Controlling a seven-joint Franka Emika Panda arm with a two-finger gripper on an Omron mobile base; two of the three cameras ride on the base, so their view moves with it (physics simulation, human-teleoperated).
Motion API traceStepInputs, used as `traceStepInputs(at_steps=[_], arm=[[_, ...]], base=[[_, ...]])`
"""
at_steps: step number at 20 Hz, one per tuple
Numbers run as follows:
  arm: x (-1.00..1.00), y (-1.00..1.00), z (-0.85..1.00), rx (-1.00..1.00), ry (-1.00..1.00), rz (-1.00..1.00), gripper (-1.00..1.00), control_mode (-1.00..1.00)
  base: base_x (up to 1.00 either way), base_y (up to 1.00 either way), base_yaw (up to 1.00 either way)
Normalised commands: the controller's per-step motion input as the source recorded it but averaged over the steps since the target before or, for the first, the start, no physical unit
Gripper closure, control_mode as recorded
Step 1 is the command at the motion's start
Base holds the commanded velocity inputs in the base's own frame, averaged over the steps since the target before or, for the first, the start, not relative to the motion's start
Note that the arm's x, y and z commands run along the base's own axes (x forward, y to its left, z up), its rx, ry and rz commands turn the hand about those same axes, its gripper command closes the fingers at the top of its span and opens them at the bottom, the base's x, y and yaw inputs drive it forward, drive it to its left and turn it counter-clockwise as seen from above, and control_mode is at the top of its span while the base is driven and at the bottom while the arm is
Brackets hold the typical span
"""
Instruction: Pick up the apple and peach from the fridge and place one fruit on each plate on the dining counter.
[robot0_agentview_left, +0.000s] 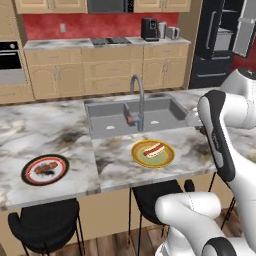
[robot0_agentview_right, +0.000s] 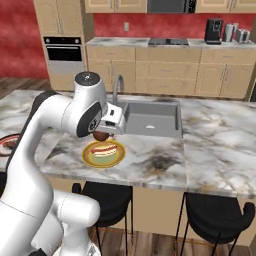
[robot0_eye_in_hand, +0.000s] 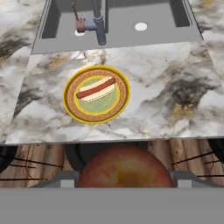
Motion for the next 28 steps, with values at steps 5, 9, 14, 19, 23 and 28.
traceStepInputs(at_steps=[5, 9, 14, 19, 23, 28], arm=[[0.50, 0.35, 0.00, -0.01, 0.06, -0.07, 1.00, -1.00], [0.98, 0.83, -0.58, -0.07, 0.24, -0.12, 1.00, -1.00], [0.84, 0.60, -1.00, -0.03, 0.10, -0.09, 1.00, -1.00], [0.70, 0.24, -0.84, 0.02, -0.03, -0.04, 1.00, -1.00], [0.27, -0.02, -0.43, 0.06, 0.01, -0.01, 1.00, -1.00], [-0.23, -0.22, 0.00, 0.05, 0.04, 0.00, 1.00, -1.00]], base=[[0.02, 0.07, -0.01], [0.00, 0.00, 0.00], [0.00, 0.00, 0.00], [0.00, 0.00, 0.00], [0.00, 0.00, 0.00], [0.00, 0.00, 0.00]])
